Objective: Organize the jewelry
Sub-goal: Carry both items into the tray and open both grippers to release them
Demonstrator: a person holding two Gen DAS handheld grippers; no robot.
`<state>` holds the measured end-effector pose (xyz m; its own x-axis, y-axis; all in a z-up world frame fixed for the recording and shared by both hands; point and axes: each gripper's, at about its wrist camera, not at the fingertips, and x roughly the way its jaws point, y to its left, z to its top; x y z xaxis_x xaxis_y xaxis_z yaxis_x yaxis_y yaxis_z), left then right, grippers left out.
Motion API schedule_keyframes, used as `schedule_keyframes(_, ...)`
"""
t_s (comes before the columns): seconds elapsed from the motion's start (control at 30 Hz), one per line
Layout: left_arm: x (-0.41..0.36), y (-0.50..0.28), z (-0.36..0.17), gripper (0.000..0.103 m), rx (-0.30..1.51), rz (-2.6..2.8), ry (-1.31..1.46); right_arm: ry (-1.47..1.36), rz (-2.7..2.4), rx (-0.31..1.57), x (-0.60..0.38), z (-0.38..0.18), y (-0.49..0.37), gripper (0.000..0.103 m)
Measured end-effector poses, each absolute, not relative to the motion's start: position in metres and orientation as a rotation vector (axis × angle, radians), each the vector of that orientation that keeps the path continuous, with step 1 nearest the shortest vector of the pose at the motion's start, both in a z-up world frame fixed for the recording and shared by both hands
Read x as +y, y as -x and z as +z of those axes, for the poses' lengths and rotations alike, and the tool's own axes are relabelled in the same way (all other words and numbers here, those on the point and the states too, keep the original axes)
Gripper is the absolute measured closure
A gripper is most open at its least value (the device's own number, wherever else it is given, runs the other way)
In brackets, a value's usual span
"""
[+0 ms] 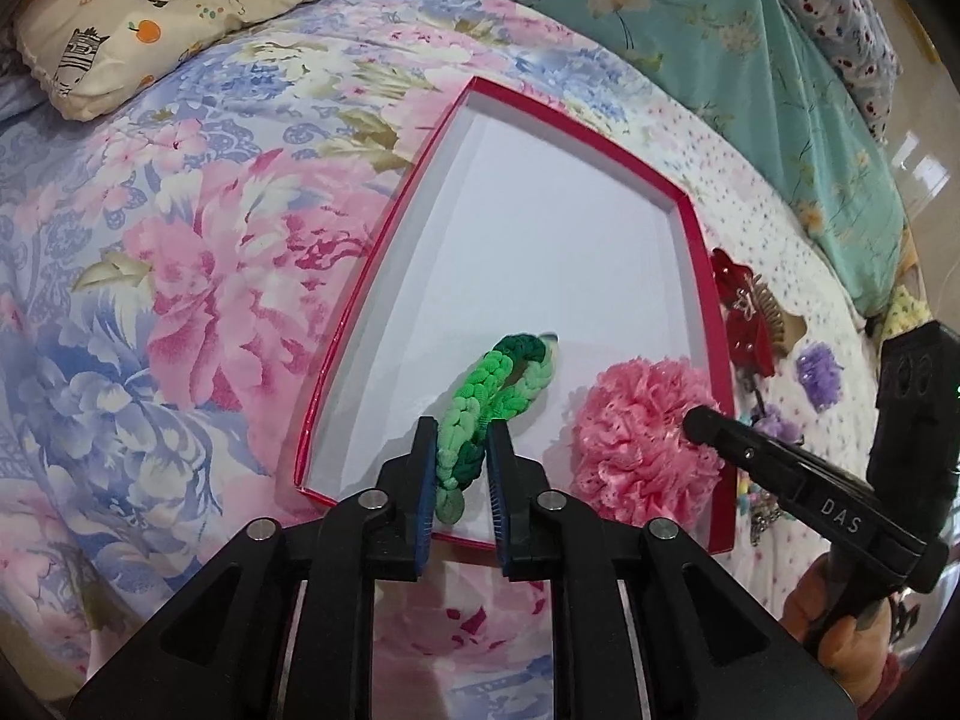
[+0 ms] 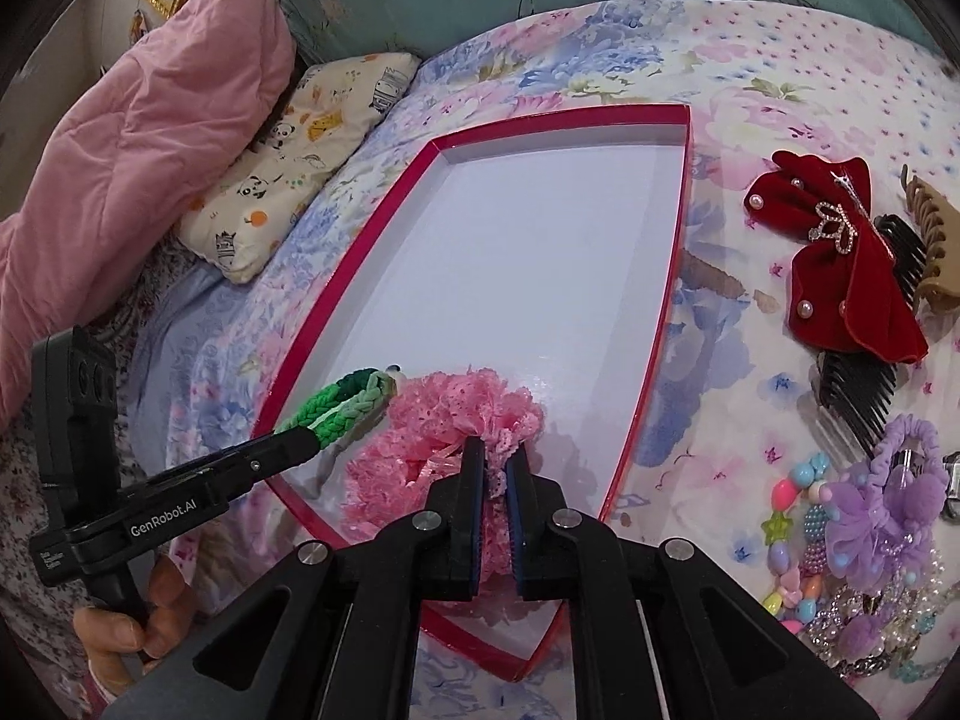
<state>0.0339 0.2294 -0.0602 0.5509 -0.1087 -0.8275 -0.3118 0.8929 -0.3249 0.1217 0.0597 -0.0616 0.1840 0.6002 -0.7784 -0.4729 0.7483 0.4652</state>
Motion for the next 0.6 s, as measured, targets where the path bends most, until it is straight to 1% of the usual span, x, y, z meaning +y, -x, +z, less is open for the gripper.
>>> schedule_keyframes(0.03,0.229,-0.034,-0.061,0.088,0.993,0.13,0.465,-0.126,0.758,1.162,0.06,-0.062,-0.122,0.093)
schedule_keyframes(0.1,0.229,-0.035,-0.063,0.082,1.007,0.137,0.459,-0.12,0.757,1.162,0.061,-0.062,-0.122,0.091)
schedule_keyframes(0.2,0.228,-0.036,-0.061,0.073,1.009,0.132,0.45,-0.126,0.761,1.165,0.061,-0.061,-0.122,0.086)
schedule_keyframes(0.27,0.225,-0.035,-0.058,0.059,1.004,0.142,0.426,-0.129,0.759,1.164,0.06,-0.059,-0.122,0.063)
schedule_keyframes(0.33,0.223,-0.033,-0.055,0.051,0.995,0.154,0.401,-0.148,0.775,1.155,0.058,-0.056,-0.122,0.058)
schedule_keyframes(0.37,0.222,-0.032,-0.053,0.05,0.991,0.157,0.394,-0.145,0.773,1.151,0.058,-0.054,-0.121,0.056)
schedule_keyframes(0.53,0.221,-0.026,-0.045,0.049,0.974,0.148,0.403,-0.154,0.774,1.117,0.052,-0.041,-0.117,0.056)
schedule_keyframes(0.6,0.22,-0.025,-0.042,0.047,0.97,0.148,0.403,-0.163,0.766,1.106,0.044,-0.036,-0.117,0.056)
